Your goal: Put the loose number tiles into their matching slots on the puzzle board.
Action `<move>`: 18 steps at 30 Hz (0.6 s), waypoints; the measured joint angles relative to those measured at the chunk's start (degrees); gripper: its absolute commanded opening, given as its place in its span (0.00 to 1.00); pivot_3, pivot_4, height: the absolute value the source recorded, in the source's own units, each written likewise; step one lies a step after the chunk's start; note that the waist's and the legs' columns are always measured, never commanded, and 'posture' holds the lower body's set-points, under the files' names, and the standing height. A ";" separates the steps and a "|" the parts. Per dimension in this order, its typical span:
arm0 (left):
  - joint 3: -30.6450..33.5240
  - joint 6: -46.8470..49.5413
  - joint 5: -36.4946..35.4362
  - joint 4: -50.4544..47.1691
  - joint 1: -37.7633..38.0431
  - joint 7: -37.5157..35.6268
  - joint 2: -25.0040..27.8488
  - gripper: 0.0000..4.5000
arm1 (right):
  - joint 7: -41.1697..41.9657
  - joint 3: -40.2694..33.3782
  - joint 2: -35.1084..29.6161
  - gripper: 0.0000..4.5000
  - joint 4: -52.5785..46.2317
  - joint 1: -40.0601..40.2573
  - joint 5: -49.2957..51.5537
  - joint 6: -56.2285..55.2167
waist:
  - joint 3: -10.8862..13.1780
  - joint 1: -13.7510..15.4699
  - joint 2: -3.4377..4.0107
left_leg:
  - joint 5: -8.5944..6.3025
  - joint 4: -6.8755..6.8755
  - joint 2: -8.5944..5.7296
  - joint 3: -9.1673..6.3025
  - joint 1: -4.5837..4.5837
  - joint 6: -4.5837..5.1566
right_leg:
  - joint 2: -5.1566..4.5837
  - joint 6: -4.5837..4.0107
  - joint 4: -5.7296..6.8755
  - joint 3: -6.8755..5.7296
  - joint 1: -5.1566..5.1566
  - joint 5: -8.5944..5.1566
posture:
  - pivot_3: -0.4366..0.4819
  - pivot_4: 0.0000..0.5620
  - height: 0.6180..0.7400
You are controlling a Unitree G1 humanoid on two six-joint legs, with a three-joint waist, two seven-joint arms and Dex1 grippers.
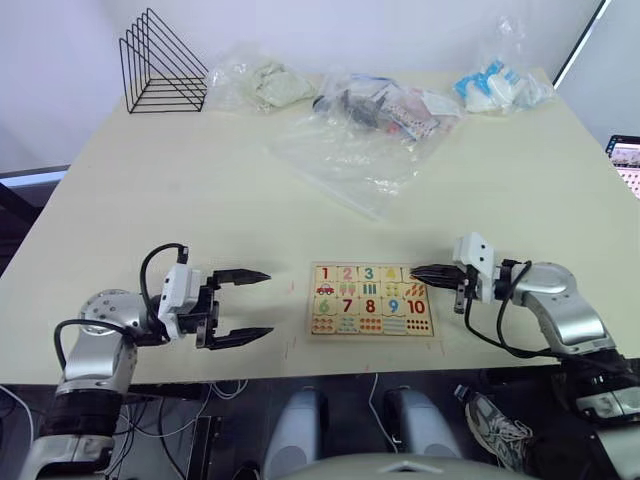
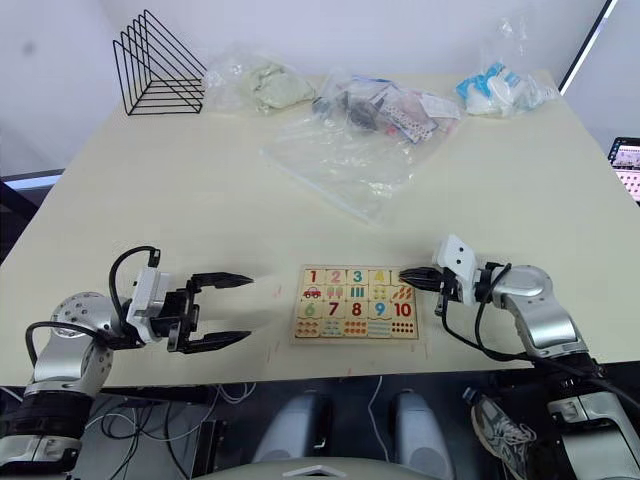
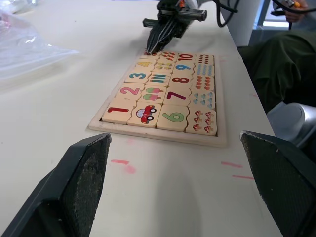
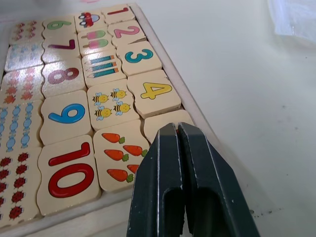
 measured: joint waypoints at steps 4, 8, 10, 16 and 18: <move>1.21 2.46 0.19 -0.24 1.34 4.77 -0.30 1.00 | -1.71 -2.88 -0.16 0.02 -1.31 1.96 1.71 1.66 | 0.00 -0.01 0.01 | 0.00 0.00 0.00 -0.02 -0.01 0.00 | -0.01 0.00 0.00 0.00 -0.01 0.00 | 0.48 0.27 1.00; 3.42 4.83 0.01 -2.42 3.33 10.42 -2.14 1.00 | -3.94 -7.77 -0.37 0.02 -6.96 4.99 5.32 3.55 | 0.00 0.04 0.01 | 0.00 -0.01 0.04 -0.09 -0.01 0.00 | -0.04 0.01 0.00 0.01 0.00 0.00 | 0.48 0.27 1.00; 4.83 5.55 0.01 -2.94 4.57 13.58 -3.57 1.00 | -5.06 -10.34 -1.25 0.02 -9.19 7.58 6.59 4.29 | 0.00 0.14 0.00 | 0.00 0.00 0.04 -0.08 -0.02 0.00 | -0.05 0.01 0.00 -0.01 0.01 0.00 | 0.48 0.27 1.00; 7.80 7.43 0.03 -3.43 6.22 20.22 -4.91 1.00 | -7.56 -16.94 -2.36 0.65 -10.82 14.84 8.09 4.17 | -0.01 0.09 0.00 | 0.00 -0.01 0.02 -0.03 -0.01 0.00 | -0.04 0.01 0.00 0.02 0.01 0.00 | 0.48 0.27 1.00; 8.82 8.24 0.03 -3.54 6.76 22.31 -5.71 1.00 | -8.25 -19.61 -2.48 0.86 -10.79 15.95 8.55 3.29 | -0.01 -0.01 0.00 | 0.00 -0.01 0.02 -0.02 0.02 0.00 | -0.03 0.01 0.00 0.05 0.02 0.01 | 0.48 0.27 1.00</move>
